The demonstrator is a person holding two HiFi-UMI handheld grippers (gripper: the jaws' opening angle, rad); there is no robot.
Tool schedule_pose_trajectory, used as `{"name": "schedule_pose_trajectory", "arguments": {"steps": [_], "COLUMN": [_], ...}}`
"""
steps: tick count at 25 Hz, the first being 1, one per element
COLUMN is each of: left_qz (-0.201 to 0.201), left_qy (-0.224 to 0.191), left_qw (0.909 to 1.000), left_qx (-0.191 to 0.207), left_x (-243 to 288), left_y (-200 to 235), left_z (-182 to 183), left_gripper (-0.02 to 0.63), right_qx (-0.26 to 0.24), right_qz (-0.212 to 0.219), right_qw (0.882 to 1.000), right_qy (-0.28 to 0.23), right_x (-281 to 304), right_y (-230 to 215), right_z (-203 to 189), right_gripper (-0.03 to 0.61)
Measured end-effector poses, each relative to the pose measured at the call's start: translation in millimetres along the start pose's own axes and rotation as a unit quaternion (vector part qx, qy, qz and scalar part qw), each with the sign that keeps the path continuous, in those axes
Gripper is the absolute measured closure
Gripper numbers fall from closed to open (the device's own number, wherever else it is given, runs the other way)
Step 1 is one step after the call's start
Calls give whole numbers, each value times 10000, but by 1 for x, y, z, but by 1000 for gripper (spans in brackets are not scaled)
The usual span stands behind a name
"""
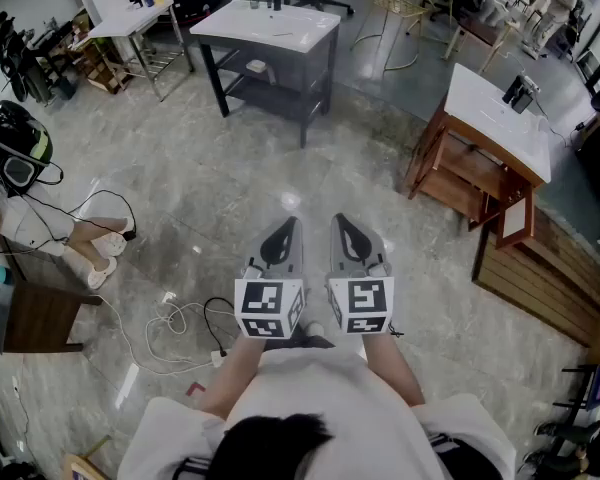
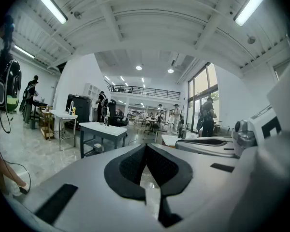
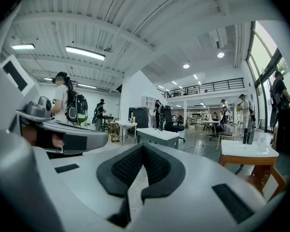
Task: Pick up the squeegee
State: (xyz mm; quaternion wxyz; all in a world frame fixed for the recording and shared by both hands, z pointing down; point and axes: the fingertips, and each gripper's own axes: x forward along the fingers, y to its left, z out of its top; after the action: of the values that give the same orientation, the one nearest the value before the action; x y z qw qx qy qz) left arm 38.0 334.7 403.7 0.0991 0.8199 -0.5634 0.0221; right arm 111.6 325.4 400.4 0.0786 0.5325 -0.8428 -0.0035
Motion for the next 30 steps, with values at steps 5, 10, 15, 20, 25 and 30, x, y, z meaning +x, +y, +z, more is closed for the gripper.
{"name": "schedule_pose_trajectory", "arguments": {"steps": [5,10,15,20,25,30], "left_qz": [8,53,105,54,49,89], "left_qy": [-18,8,-1,13,-18,-69], "left_qw": [10000,10000,9999,10000,9998,9995], "left_qx": [15,-9,-33,-71,-182,-280], "left_x": [0,2,2,7,12,14], "left_y": [-2,-4,-5,-13,-18,-6], "left_z": [-2,-4,-7,-14,-15,-17], "left_gripper": [591,591,591,591,591,591], "right_qx": [-50,55,284,322,317,337], "right_qz": [-18,87,166,142,205,185], "right_qw": [10000,9999,9994,9992,9990,9990], "right_qy": [-61,23,108,187,254,242], "right_x": [-2,-3,-7,-10,-11,-6], "right_y": [0,-1,-1,-8,-13,-13], "right_z": [1,-7,-11,-20,-25,-26], "right_gripper": [552,552,552,552,552,552]}}
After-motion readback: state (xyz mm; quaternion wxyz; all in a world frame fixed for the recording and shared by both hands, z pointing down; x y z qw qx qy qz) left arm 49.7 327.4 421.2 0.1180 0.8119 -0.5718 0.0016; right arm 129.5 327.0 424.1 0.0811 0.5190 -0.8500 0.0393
